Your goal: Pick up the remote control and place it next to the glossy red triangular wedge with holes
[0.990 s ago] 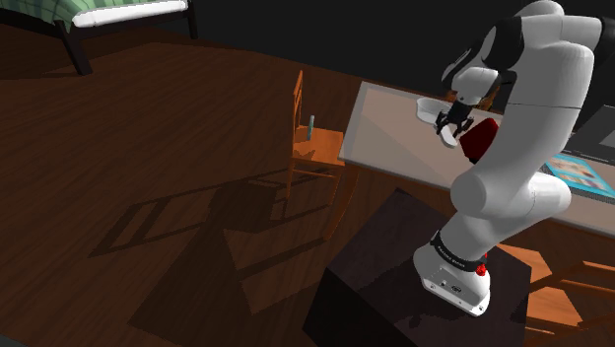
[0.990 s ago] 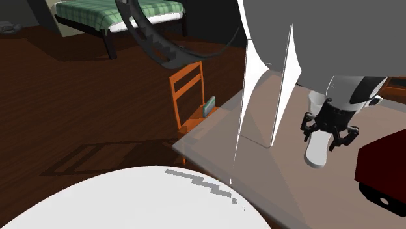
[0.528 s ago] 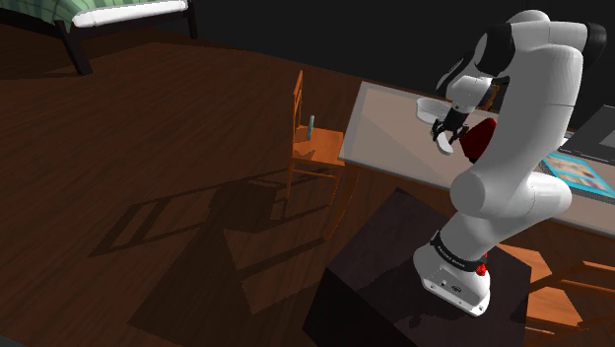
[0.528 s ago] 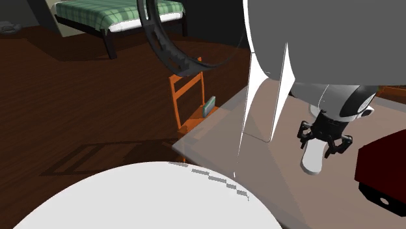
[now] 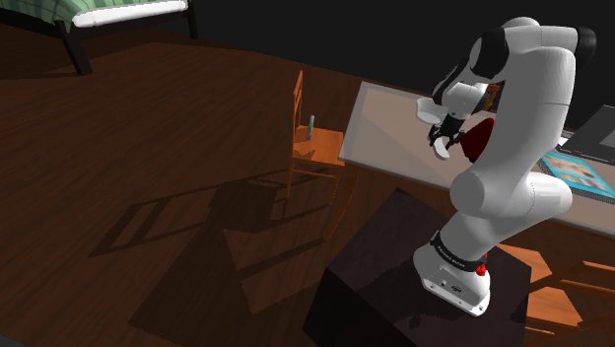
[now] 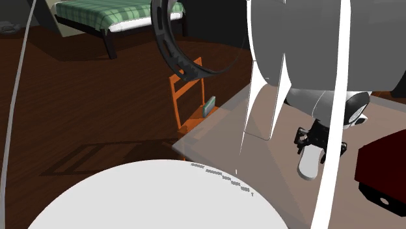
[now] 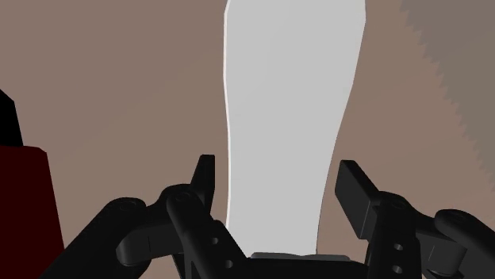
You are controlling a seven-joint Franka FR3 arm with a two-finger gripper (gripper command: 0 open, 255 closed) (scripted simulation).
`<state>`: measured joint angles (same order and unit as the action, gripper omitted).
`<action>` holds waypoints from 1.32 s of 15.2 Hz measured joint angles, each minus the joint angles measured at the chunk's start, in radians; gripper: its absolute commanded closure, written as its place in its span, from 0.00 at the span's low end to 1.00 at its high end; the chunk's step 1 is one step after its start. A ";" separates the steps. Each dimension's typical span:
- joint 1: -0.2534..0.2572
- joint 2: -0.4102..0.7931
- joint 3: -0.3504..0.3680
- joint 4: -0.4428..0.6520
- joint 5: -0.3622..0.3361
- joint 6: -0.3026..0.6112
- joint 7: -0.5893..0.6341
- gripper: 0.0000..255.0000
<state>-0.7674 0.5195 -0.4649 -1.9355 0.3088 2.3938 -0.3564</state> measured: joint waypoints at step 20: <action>0.029 -0.087 -0.038 0.011 -0.055 -0.090 0.035 0.00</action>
<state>-0.7380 0.4326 -0.5026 -1.9249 0.2535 2.3042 -0.3211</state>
